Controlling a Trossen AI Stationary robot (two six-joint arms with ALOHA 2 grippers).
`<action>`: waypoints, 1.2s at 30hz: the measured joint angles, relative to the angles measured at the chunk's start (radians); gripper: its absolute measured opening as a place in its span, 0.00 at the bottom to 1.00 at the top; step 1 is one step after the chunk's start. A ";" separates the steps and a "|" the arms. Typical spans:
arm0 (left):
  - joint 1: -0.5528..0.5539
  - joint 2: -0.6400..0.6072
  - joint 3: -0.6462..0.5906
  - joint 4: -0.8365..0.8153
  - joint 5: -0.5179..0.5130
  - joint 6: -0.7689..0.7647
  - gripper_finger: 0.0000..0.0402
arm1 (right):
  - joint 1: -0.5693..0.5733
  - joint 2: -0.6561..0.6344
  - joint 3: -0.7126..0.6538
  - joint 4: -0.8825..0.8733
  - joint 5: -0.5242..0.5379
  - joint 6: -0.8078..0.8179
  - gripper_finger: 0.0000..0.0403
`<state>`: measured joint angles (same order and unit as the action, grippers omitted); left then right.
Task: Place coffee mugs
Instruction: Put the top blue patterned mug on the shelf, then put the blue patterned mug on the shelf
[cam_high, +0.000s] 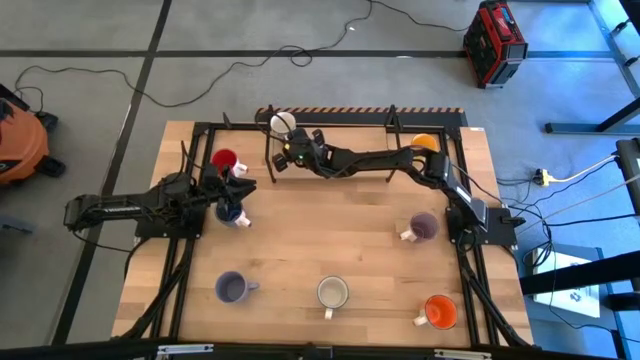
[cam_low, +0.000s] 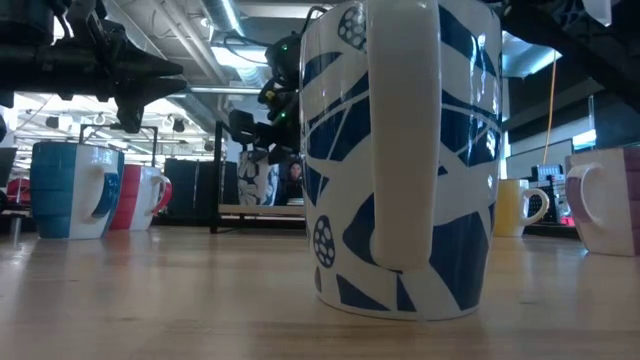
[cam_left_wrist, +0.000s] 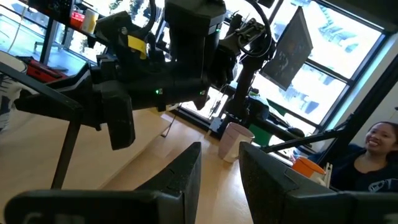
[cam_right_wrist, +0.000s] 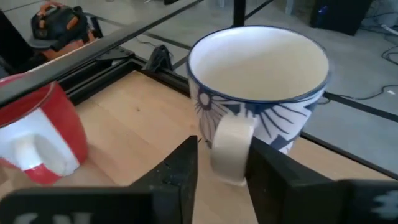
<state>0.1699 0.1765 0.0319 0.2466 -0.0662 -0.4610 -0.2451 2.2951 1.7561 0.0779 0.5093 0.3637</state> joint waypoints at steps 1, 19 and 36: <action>0.000 0.000 0.000 0.000 0.000 0.000 0.25 | 0.000 0.000 0.000 0.001 -0.009 0.000 0.30; 0.000 0.000 0.000 0.015 -0.004 0.000 0.25 | 0.059 -0.214 -0.002 -0.320 -0.085 -0.108 0.43; -0.077 0.130 0.170 -0.061 0.083 0.008 0.25 | 0.436 -0.662 -0.303 -0.480 -0.302 -0.067 0.43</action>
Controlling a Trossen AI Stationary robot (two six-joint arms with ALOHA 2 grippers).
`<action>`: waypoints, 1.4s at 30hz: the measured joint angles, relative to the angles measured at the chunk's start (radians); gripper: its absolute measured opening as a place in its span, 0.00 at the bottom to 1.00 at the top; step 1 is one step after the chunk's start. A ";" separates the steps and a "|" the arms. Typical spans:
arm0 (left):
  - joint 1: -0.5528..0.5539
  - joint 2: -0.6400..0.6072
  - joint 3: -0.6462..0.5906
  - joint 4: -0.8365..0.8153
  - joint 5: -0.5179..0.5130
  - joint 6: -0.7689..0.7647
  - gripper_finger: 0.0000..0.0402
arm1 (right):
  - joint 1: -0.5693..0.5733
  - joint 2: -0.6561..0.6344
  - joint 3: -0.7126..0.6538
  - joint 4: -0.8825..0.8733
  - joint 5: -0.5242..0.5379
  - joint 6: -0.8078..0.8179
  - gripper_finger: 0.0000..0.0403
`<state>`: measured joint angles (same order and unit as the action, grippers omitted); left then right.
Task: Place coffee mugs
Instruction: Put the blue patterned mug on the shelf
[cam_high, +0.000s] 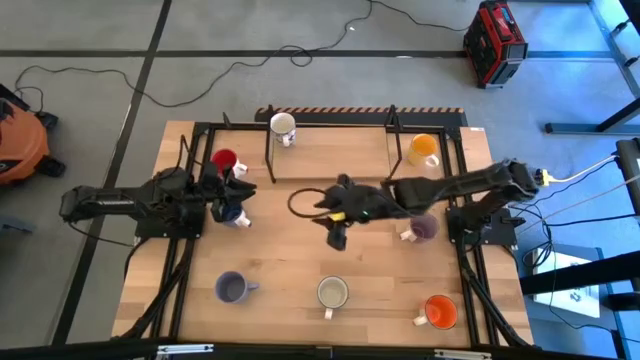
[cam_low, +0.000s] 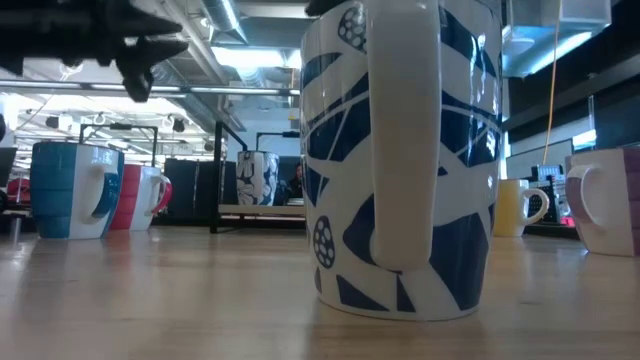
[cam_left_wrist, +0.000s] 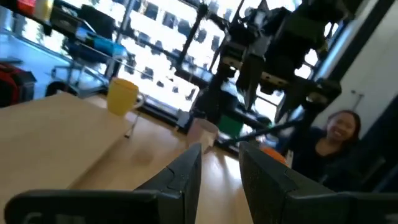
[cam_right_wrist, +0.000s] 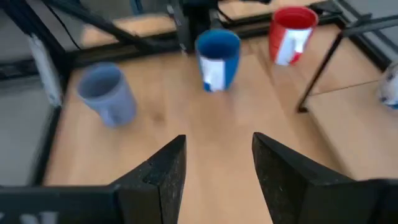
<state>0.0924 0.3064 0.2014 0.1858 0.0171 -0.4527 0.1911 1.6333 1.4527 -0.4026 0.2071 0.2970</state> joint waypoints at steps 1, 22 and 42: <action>-0.020 0.030 0.025 -0.029 0.003 0.014 0.25 | 0.019 -0.019 -0.032 0.009 0.010 0.028 0.43; -0.495 0.807 0.521 -0.082 -0.224 -0.027 0.25 | 0.536 -0.027 -0.159 0.001 0.174 0.463 0.43; -0.601 1.390 1.111 -0.503 -0.259 -0.170 0.25 | 0.719 0.067 -0.159 0.025 0.184 0.776 0.43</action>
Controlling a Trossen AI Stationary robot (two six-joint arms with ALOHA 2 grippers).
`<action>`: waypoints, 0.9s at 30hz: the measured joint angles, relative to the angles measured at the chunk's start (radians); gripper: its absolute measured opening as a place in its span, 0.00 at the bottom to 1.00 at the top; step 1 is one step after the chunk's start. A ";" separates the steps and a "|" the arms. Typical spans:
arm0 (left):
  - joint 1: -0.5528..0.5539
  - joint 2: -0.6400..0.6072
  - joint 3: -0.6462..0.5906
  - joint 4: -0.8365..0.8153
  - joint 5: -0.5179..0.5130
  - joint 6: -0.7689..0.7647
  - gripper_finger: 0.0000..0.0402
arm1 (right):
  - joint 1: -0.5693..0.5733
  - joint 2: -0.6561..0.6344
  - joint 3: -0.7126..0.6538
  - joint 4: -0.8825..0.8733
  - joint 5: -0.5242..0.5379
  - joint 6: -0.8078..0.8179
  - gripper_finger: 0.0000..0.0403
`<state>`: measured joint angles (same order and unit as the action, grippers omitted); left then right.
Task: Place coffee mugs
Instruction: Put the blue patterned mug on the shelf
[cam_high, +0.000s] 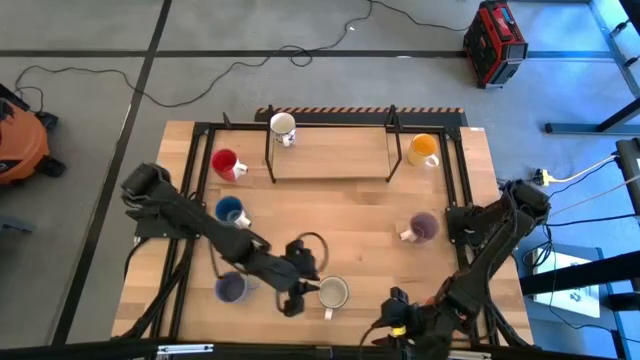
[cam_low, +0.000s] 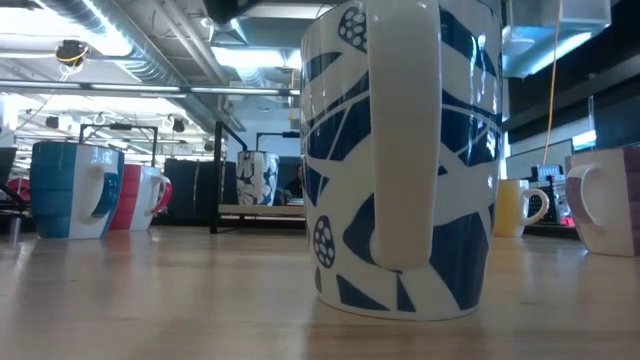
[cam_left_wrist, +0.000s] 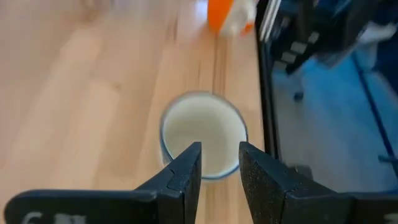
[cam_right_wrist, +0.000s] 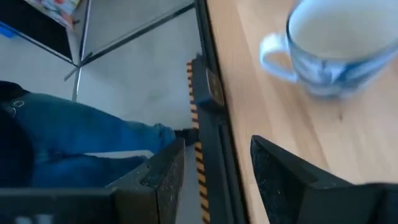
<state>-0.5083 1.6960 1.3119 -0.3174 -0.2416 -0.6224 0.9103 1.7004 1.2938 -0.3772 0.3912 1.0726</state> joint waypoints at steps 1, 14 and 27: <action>0.006 0.029 0.038 -0.043 0.018 -0.003 0.25 | 0.009 0.000 0.000 -0.006 0.009 0.021 0.43; 0.090 0.184 0.167 -0.146 0.072 -0.031 0.43 | 0.054 0.000 0.000 -0.026 0.114 0.135 0.43; 0.103 0.273 0.166 -0.091 0.083 -0.009 0.44 | 0.051 0.000 0.000 -0.031 0.140 0.131 0.43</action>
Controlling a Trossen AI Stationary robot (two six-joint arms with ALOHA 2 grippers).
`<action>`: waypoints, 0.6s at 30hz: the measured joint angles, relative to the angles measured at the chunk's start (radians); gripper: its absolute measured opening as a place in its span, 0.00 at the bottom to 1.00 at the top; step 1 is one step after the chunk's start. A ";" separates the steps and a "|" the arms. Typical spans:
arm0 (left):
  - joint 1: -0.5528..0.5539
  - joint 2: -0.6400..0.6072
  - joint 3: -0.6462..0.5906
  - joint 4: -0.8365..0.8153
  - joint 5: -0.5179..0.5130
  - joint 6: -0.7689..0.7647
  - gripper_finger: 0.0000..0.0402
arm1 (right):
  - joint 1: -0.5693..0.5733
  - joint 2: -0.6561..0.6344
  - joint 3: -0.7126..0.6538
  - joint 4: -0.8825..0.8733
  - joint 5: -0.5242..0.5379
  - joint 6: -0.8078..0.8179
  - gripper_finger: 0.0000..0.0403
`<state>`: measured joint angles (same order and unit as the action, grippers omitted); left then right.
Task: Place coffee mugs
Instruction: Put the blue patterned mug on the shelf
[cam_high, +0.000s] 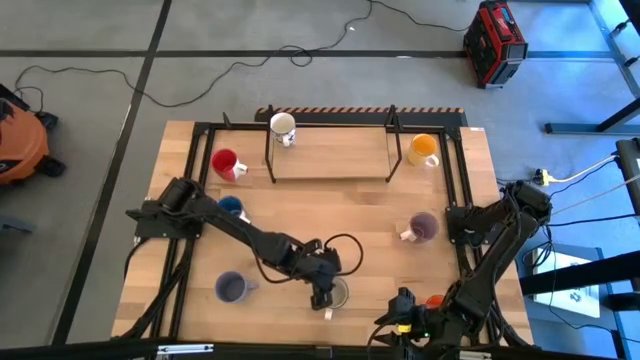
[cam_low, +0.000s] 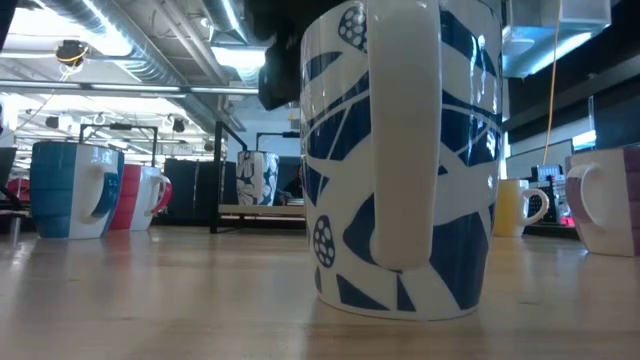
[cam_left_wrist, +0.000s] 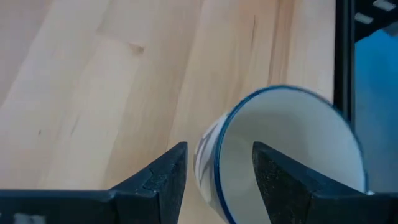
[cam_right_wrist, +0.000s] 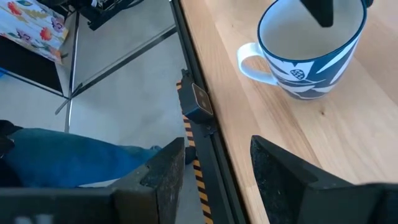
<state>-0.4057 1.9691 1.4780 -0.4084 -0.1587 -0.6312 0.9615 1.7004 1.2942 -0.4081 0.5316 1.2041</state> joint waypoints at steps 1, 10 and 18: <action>0.000 0.003 0.000 0.000 0.001 0.010 0.43 | 0.000 0.000 0.000 0.000 0.000 0.000 0.43; 0.002 0.003 0.000 0.003 -0.010 0.103 0.24 | 0.002 0.009 0.001 0.001 0.033 0.027 0.43; 0.021 0.001 0.000 -0.001 -0.006 0.139 0.04 | 0.001 0.017 0.001 -0.020 0.039 0.019 0.43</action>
<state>-0.3848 1.9701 1.4780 -0.4095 -0.1651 -0.4926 0.9627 1.7176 1.2953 -0.4285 0.5701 1.2231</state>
